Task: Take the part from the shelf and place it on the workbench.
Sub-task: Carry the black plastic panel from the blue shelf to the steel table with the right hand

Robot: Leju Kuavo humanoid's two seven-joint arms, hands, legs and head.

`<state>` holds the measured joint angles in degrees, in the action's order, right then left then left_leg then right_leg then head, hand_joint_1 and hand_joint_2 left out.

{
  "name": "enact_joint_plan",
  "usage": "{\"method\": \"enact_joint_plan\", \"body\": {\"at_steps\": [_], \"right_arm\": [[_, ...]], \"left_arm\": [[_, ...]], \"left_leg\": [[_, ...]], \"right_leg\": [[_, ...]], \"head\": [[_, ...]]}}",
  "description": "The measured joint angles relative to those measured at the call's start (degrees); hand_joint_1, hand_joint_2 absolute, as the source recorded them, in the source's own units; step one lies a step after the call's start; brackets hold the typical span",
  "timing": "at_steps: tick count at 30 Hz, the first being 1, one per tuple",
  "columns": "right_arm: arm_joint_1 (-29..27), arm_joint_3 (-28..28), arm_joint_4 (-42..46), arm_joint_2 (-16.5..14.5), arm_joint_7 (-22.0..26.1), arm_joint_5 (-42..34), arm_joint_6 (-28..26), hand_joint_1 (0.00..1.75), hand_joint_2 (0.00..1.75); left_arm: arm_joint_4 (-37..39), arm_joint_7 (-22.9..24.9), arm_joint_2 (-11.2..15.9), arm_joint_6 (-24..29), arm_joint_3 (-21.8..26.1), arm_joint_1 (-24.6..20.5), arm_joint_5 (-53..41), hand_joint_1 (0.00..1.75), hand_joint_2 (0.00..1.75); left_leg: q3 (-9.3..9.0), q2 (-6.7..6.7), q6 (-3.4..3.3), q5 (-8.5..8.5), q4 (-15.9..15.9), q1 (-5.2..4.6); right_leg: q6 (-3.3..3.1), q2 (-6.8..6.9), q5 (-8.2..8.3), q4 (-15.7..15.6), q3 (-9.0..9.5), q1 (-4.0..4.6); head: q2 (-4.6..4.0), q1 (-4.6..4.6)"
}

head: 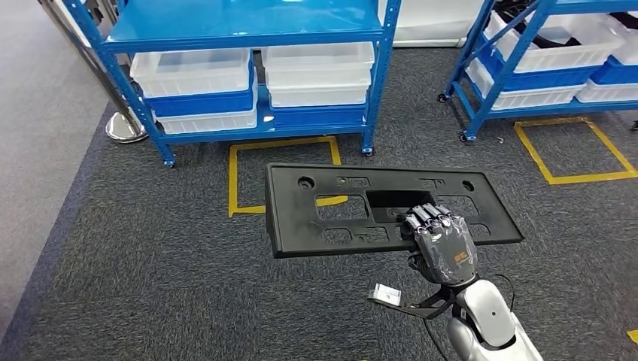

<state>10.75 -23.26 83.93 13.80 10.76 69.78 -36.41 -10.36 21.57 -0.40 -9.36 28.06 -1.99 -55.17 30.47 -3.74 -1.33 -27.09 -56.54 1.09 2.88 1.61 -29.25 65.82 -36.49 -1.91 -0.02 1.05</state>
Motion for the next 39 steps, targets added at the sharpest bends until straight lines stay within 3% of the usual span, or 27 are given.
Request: {"method": "enact_joint_plan", "body": {"at_steps": [2, 3, 6, 8, 10, 11, 12, 13, 14, 16, 18, 19, 21, 23, 25, 27, 28, 30, 32, 34, 36, 37, 39], "right_arm": [[0.34, -0.21, -0.12, -0.42, -0.05, 0.20, 0.13, 1.75, 1.75], [0.66, -0.52, -0.36, -0.97, -0.35, 0.83, 0.26, 1.75, 1.75], [2.45, -2.37, -2.21, -4.75, -3.04, 5.33, 0.56, 1.75, 1.75], [4.04, -4.24, -4.07, -8.26, -5.44, 8.55, 0.54, 1.75, 1.75], [5.19, -6.06, -5.67, -10.98, -6.90, 9.95, 0.48, 1.75, 1.75], [5.50, -6.79, -6.34, -11.91, -7.28, 10.14, 0.44, 1.75, 1.75], [5.73, -7.40, -6.96, -12.57, -7.58, 10.21, 0.41, 1.75, 1.75], [5.93, -7.90, -7.57, -13.04, -7.82, 10.23, 0.38, 1.75, 1.75], [6.13, -8.26, -8.12, -13.44, -8.00, 10.22, 0.36, 1.75, 1.75], [6.72, -8.81, -8.97, -14.21, -8.22, 10.02, 0.33, 1.75, 1.75], [7.46, -9.33, -9.66, -14.97, -8.36, 9.76, 0.32, 1.75, 1.75], [7.73, -9.57, -9.99, -15.26, -8.42, 9.66, 0.31, 1.75, 1.75], [7.94, -9.87, -10.58, -15.54, -8.46, 9.52, 0.27, 1.75, 1.75], [8.22, -10.04, -11.08, -15.70, -8.50, 9.45, 0.22, 1.75, 1.75], [8.66, -10.31, -11.55, -15.96, -8.51, 9.26, 0.19, 1.75, 1.75], [8.86, -10.63, -12.08, -16.17, -8.52, 8.81, 0.20, 1.75, 1.75], [8.87, -10.77, -12.36, -16.21, -8.52, 8.60, 0.20, 1.75, 1.75], [8.96, -10.97, -12.78, -16.26, -8.53, 8.43, 0.21, 1.75, 1.75], [9.25, -11.05, -12.98, -16.41, -8.53, 8.42, 0.20, 1.75, 1.75], [9.51, -11.12, -13.10, -16.57, -8.53, 8.40, 0.19, 1.75, 1.75], [9.55, -11.17, -13.24, -16.66, -8.53, 8.32, 0.19, 1.75, 1.75], [9.60, -11.19, -13.31, -16.69, -8.57, 8.29, 0.19, 1.75, 1.75], [9.82, -11.26, -13.47, -16.86, -8.73, 8.49, 0.16, 1.75, 1.75]], "left_arm": [[-0.01, -0.07, 0.21, 0.21, 0.15, -0.05, 0.07, 0.00, 1.75], [-0.02, -0.23, 0.37, 0.37, 0.30, -0.11, 0.22, 0.00, 1.75], [-0.02, -1.08, 1.17, 0.47, 1.10, -0.25, 0.88, 0.00, 1.75], [-0.03, -1.57, 1.96, 0.02, 1.69, -0.25, 1.02, 0.00, 1.75], [-0.04, -1.79, 2.70, -0.27, 2.14, -0.17, 0.97, 0.00, 1.75], [-0.04, -1.80, 3.02, -0.30, 2.36, -0.11, 0.94, 0.00, 1.75], [-0.04, -1.79, 3.23, -0.30, 2.57, 0.01, 0.90, 0.00, 1.75], [-0.04, -1.79, 3.39, -0.28, 2.74, 0.13, 0.83, 0.00, 1.75], [-0.04, -1.80, 3.50, -0.27, 2.86, 0.26, 0.74, 0.00, 1.75], [-0.04, -1.87, 3.74, -0.24, 2.95, 0.49, 0.56, 0.00, 1.75], [-0.04, -1.97, 4.01, -0.22, 3.04, 0.59, 0.42, 0.00, 1.75], [-0.05, -2.02, 4.17, -0.20, 3.11, 0.57, 0.32, 0.00, 1.75], [-0.08, -2.22, 4.31, -0.16, 3.22, 0.45, 0.07, 0.00, 1.75], [-0.13, -2.50, 4.39, -0.14, 3.27, 0.50, -0.15, 0.00, 1.75], [-0.15, -2.70, 4.43, -0.14, 3.30, 0.78, -0.36, 0.00, 1.75], [-0.15, -2.80, 4.43, -0.15, 3.32, 0.98, -0.60, 0.00, 1.75], [-0.15, -2.81, 4.43, -0.15, 3.34, 0.98, -0.72, 0.00, 1.75], [-0.16, -2.81, 4.43, -0.15, 3.40, 0.87, -0.83, 0.00, 1.75], [-0.16, -2.81, 4.43, -0.15, 3.54, 0.80, -0.87, 0.00, 1.75], [-0.16, -2.82, 4.44, -0.15, 3.67, 0.72, -0.95, 0.00, 1.75], [-0.18, -2.82, 4.46, -0.18, 3.73, 0.60, -1.05, 0.00, 1.75], [-0.19, -2.81, 4.46, -0.18, 3.75, 0.59, -1.11, 0.00, 1.75], [-0.20, -2.77, 4.50, -0.18, 3.87, 0.74, -1.22, 0.00, 1.75]], "left_leg": [[0.32, -0.87, 1.03, -0.72, -1.11, -0.14], [0.42, -1.27, 1.47, -0.93, -1.40, -0.29], [0.35, -2.15, 2.45, -1.29, -1.71, -0.03], [1.77, -0.03, 2.97, -3.89, -5.01, 0.29], [5.25, 2.63, 3.12, -8.02, -12.40, 0.29], [6.95, 3.10, 3.08, -9.34, -15.97, 0.23], [7.91, 3.31, 2.94, -9.59, -17.99, 0.18], [7.81, 3.43, 2.70, -8.68, -17.77, 0.14], [6.60, 3.72, 2.37, -6.81, -15.31, 0.11], [2.77, 5.92, 1.56, -3.03, -7.38, 0.09], [0.67, 7.83, 1.09, -1.79, -2.76, 0.00], [0.47, 7.96, 0.98, -1.90, -2.27, -0.11], [0.24, 6.62, 0.67, -1.27, -1.57, -0.06], [0.13, 5.09, 0.06, -0.42, -0.56, 0.20], [0.34, 3.48, -0.30, -0.08, -0.27, 0.13], [0.64, 1.86, -0.33, -0.07, -0.46, -0.01], [0.74, 1.11, -0.31, -0.08, -0.57, -0.05], [0.82, -0.21, -0.19, -0.18, -0.80, -0.13], [0.86, -1.34, 0.17, -0.42, -1.12, -0.43], [0.89, -2.37, 0.71, -0.58, -1.33, -0.69], [0.82, -2.95, 1.31, -0.76, -1.37, -0.63], [0.95, -2.04, 1.63, -1.33, -1.85, -0.52], [2.56, 1.13, 2.17, -4.28, -5.86, -0.27]], "right_leg": [[-0.36, 1.51, 1.69, -5.41, 2.76, 0.11], [-0.82, 1.70, 1.66, -6.12, 2.96, 0.27], [-2.32, -0.31, 2.14, -5.87, 2.22, 0.54], [-3.18, -1.52, 2.64, -6.05, 1.82, 0.51], [-3.76, -2.53, 2.99, -6.08, 1.36, 0.64], [-3.95, -3.04, 3.12, -6.05, 1.17, 0.80], [-4.08, -3.61, 3.22, -6.02, 1.04, 0.97], [-4.15, -4.25, 3.29, -5.97, 0.97, 1.13], [-4.17, -4.92, 3.35, -5.91, 0.95, 1.24], [-3.99, -6.22, 3.50, -5.74, 0.86, 1.44], [-3.46, -7.41, 3.83, -5.65, 0.49, 1.40], [-3.04, -8.00, 4.10, -5.73, 0.29, 1.28], [-2.19, -8.70, 4.53, -6.03, 0.03, 1.17], [-1.65, -6.36, 2.87, -4.02, -1.06, 1.45], [-1.31, -3.06, -1.09, 2.40, -3.87, 1.48], [-1.01, -2.01, -3.51, 8.36, -6.20, 1.37], [-0.97, -1.82, -3.21, 8.72, -6.04, 1.33], [-1.25, -0.80, -0.20, 3.01, -2.40, 1.40], [-2.16, 1.88, 2.06, -4.41, 1.69, 1.99], [-3.01, 2.88, 2.42, -6.94, 2.70, 2.59], [-3.60, 1.42, 2.87, -7.16, 2.49, 2.46], [-3.92, 0.78, 3.12, -7.38, 2.45, 2.24], [-4.54, -0.52, 3.64, -7.77, 2.37, 1.79]], "head": [[0.00, 0.02], [0.00, 0.02], [0.00, -0.01], [-0.01, -0.04], [-0.01, -0.05], [-0.01, -0.05], [-0.01, -0.05], [-0.01, -0.05], [-0.01, -0.04], [-0.01, -0.01], [0.00, 0.00], [0.00, -0.02], [0.01, -0.03], [0.01, 0.24], [-0.01, 0.54], [0.00, 0.57], [0.00, 0.57], [0.00, 0.57], [0.00, 0.55], [0.00, 0.54], [-0.01, 0.55], [-0.01, 0.55], [-0.01, 0.51]]}}
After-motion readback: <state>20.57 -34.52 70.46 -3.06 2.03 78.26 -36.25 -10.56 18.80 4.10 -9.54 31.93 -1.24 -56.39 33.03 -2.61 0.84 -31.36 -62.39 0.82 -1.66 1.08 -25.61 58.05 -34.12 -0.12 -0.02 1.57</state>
